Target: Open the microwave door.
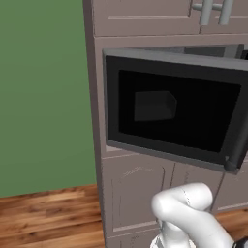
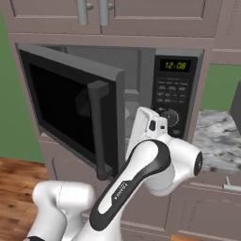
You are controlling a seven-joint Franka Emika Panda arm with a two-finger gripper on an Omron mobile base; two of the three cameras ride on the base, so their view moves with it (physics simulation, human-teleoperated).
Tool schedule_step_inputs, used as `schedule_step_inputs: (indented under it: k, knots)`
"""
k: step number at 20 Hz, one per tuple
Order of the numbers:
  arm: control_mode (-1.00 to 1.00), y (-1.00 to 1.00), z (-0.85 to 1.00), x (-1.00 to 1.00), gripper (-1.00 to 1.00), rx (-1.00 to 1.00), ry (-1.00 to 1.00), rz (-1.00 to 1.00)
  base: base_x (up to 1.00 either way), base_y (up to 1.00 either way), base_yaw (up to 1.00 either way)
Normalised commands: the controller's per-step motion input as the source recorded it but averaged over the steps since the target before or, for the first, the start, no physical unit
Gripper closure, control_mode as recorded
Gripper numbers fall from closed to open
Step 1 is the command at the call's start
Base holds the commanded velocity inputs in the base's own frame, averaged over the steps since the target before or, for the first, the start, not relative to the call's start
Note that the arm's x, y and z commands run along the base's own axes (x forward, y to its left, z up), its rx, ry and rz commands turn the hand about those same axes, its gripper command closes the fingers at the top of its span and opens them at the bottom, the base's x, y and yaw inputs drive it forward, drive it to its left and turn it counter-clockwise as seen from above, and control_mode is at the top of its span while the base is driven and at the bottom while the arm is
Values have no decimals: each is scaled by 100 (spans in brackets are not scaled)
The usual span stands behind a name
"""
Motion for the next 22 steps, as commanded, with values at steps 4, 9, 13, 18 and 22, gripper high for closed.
schedule_step_inputs:
  k: [4,9,13,18,22]
  knots:
    - [-100,100,-22,-100,-100,-18,0,35,0,0,0]
    - [-100,100,-28,-98,-100,-12,0,42,0,0,0]
    - [-100,100,-28,-95,-100,-6,0,42,0,0,0]
    - [-100,100,-34,-90,-100,-2,-1,41,0,0,0]
    - [-100,100,-49,-62,-100,0,-21,31,0,0,0]
